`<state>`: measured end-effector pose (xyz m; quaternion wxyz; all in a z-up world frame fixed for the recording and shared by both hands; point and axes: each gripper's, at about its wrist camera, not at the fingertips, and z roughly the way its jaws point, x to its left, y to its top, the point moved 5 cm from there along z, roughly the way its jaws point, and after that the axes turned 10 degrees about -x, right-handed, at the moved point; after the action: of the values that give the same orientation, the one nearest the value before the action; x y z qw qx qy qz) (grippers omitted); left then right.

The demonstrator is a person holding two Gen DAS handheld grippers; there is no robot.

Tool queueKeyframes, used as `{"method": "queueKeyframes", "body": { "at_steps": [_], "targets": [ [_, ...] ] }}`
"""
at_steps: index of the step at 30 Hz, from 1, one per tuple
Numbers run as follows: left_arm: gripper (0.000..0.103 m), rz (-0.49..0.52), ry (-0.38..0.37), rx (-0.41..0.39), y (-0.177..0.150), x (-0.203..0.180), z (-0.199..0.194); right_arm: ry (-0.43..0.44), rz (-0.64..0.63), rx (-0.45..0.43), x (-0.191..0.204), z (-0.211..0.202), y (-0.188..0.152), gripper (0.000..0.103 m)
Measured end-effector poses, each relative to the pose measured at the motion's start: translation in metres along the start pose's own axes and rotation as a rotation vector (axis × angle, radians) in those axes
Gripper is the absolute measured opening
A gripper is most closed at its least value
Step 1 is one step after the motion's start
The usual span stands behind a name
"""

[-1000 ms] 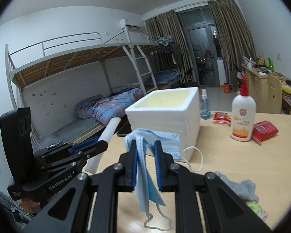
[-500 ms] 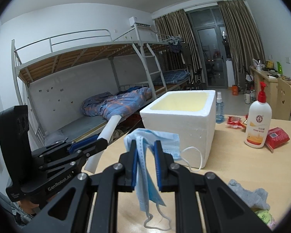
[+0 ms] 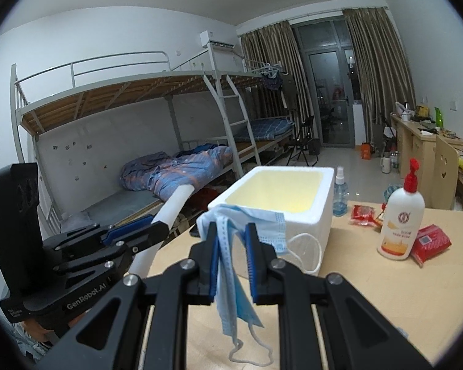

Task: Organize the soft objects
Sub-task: 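Carry the foam strip and blue mask up over the white foam box with both tools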

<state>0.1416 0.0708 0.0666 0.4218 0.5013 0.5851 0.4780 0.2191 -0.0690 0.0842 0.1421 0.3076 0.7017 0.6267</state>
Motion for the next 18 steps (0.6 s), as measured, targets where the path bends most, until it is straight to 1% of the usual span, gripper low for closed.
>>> {"method": "queueKeyframes", "body": {
  "at_steps": [6,18],
  "targets": [
    [0.017,0.004,-0.005,-0.003,0.016,0.000,0.009,-0.012,-0.008,-0.013,-0.005,0.003,0.016,0.020],
    [0.017,0.009,-0.021,0.011,0.029,0.002,0.027,-0.004,-0.018,-0.007,-0.006,0.014,0.025,0.020]
  ]
}}
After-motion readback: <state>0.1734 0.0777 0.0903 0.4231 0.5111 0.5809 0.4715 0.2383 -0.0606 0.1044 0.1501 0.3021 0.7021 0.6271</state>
